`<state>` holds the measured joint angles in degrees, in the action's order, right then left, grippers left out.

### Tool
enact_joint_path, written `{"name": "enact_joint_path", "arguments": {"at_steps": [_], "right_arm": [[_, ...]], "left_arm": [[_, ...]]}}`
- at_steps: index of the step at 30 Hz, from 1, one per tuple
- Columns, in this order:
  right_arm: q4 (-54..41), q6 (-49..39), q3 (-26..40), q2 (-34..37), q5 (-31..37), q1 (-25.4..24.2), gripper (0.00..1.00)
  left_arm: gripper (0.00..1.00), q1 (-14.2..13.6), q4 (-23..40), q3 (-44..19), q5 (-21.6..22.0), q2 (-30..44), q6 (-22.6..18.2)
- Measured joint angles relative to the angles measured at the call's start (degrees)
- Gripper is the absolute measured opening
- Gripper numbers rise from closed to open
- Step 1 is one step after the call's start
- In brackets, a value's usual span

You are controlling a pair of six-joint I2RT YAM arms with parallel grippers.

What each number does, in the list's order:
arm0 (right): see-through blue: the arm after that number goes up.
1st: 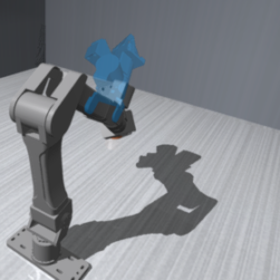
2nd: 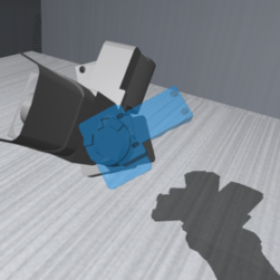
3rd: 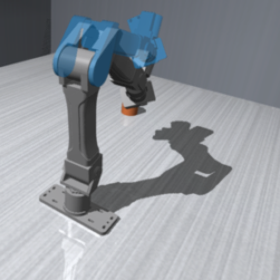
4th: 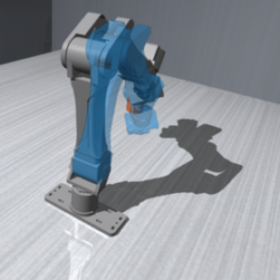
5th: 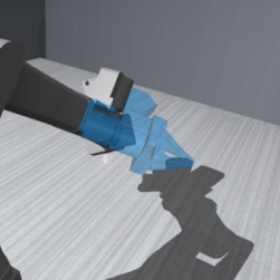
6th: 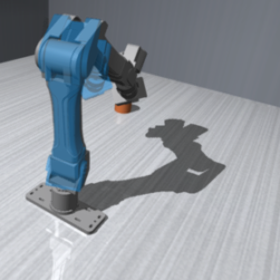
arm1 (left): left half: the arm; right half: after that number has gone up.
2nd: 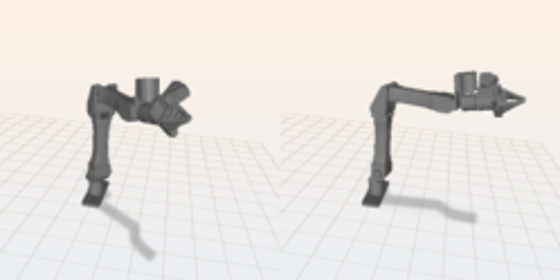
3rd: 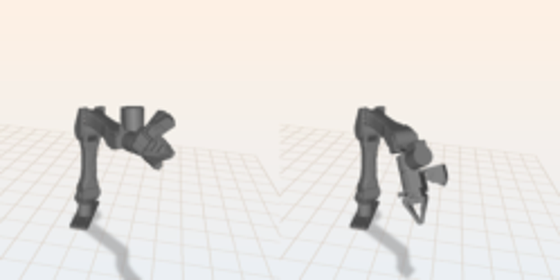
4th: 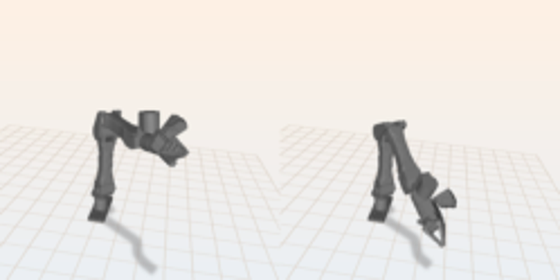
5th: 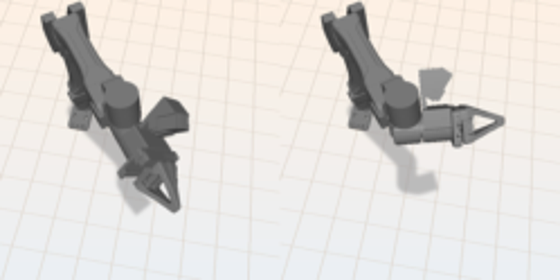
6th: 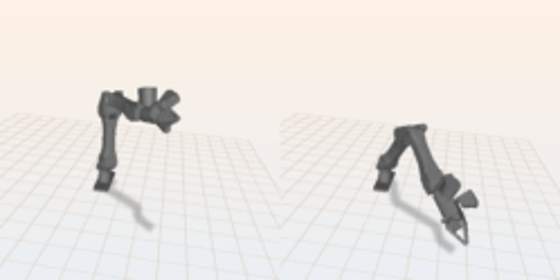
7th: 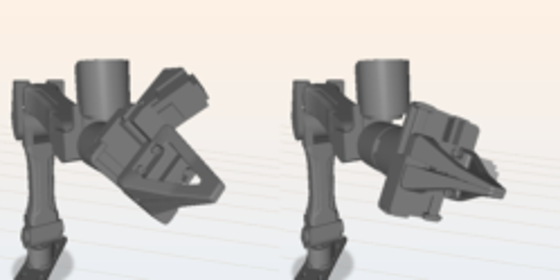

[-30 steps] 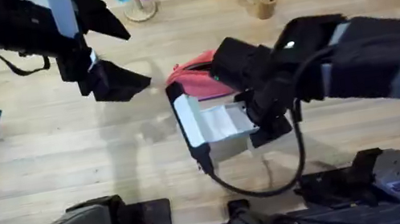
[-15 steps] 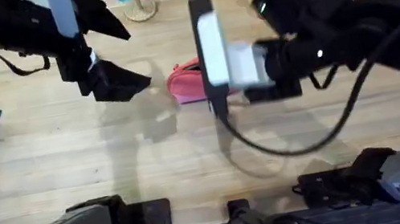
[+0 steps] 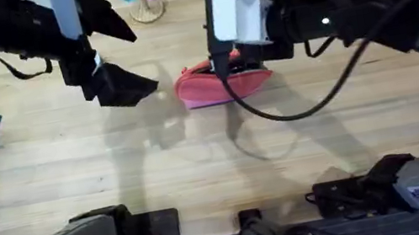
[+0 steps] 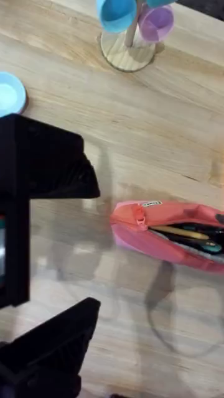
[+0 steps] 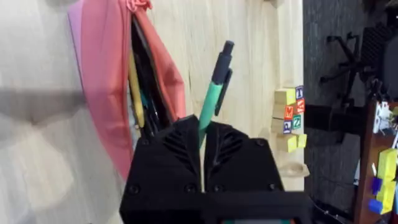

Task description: Unzip the bag, pick up the pens from the table one at a time and place them inside, then zip the bag closed.

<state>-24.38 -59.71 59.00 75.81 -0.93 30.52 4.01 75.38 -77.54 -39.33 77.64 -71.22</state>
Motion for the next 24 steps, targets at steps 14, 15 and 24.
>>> {"name": "enact_joint_path", "arguments": {"at_steps": [14, 15, 24], "right_arm": [[-2.49, -6.51, 0.00, 7.65, -4.95, 0.33, 0.032], [-2.96, -7.06, 0.00, 7.98, -5.27, 0.33, 0.032], [-3.99, -13.13, 0.12, 13.40, -6.81, 0.39, 0.032]], "left_arm": [[0.994, 0.00, 0.01, 0.00, 0.00, 0.01, 0.00], [0.994, 0.00, -0.01, 0.00, 0.00, 0.01, 0.00], [0.994, 0.00, -0.01, 0.00, 0.00, 0.00, 0.00]]}}
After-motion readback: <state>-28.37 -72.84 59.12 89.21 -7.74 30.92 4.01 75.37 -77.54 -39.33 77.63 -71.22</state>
